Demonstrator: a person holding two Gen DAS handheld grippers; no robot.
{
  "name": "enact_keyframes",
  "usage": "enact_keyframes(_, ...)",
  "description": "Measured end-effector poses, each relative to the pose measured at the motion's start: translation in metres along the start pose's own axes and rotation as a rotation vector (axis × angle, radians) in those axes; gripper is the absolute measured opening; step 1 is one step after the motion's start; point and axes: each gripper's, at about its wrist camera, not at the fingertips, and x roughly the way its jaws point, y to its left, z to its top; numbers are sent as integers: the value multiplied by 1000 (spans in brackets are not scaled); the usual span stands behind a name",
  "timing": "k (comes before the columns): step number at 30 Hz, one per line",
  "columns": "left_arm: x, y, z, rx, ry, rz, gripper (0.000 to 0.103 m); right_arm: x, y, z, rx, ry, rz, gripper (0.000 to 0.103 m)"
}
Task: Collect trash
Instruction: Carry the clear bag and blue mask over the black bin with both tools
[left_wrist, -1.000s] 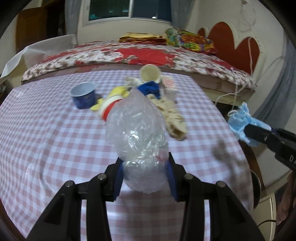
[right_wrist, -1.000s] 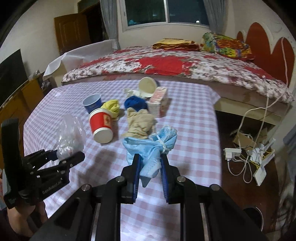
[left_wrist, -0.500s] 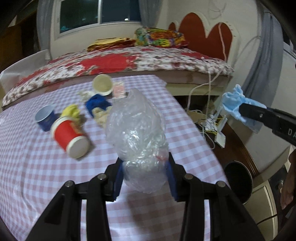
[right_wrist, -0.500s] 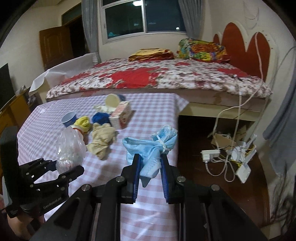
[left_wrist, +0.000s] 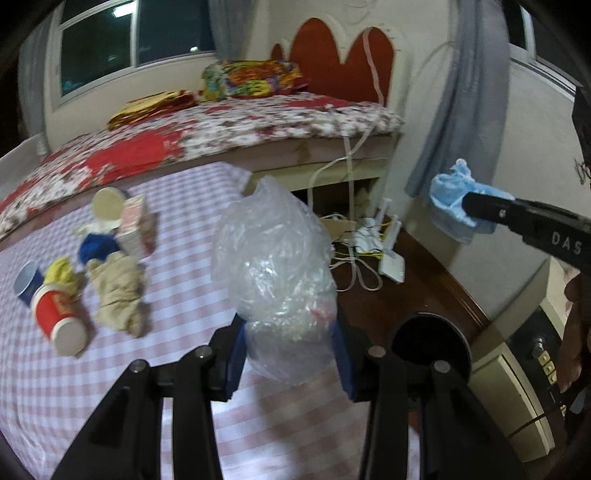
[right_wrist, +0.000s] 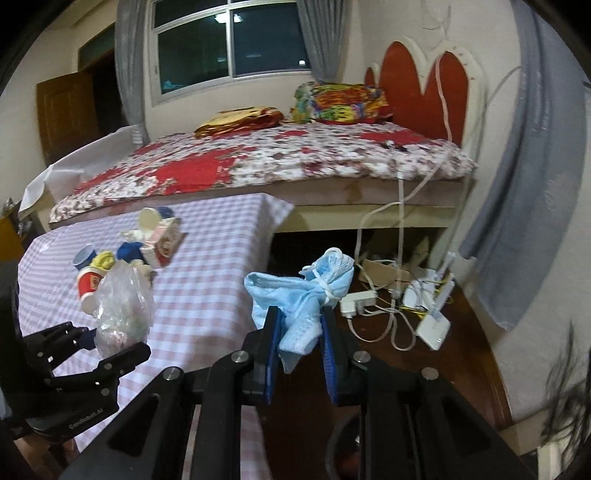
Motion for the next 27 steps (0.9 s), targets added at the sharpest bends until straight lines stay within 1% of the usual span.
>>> enact_keyframes(4,9,-30,1,50,19,-46,43,-7,-32,-18,18,25,-43,23)
enact_keyframes(8,20,-62,-2,96,54,-96,43,-9,-62,-39,50,57,-76,23)
enact_keyframes(13,32,-97,-9,145,100,-150,43,-12,-96,-69,91,95,-94,23)
enact_keyframes(17,44,-121,-18,177,144,-188,43,-13,-115,-90,116,120,-93,23)
enact_keyframes(23,67,-149,-29,190,228,-247,43,-6,-142,-124,132,184,-109,23)
enact_keyframes(27,85,-164,-37,210,285,-265,43,2,-150,-142,126,224,-110,23)
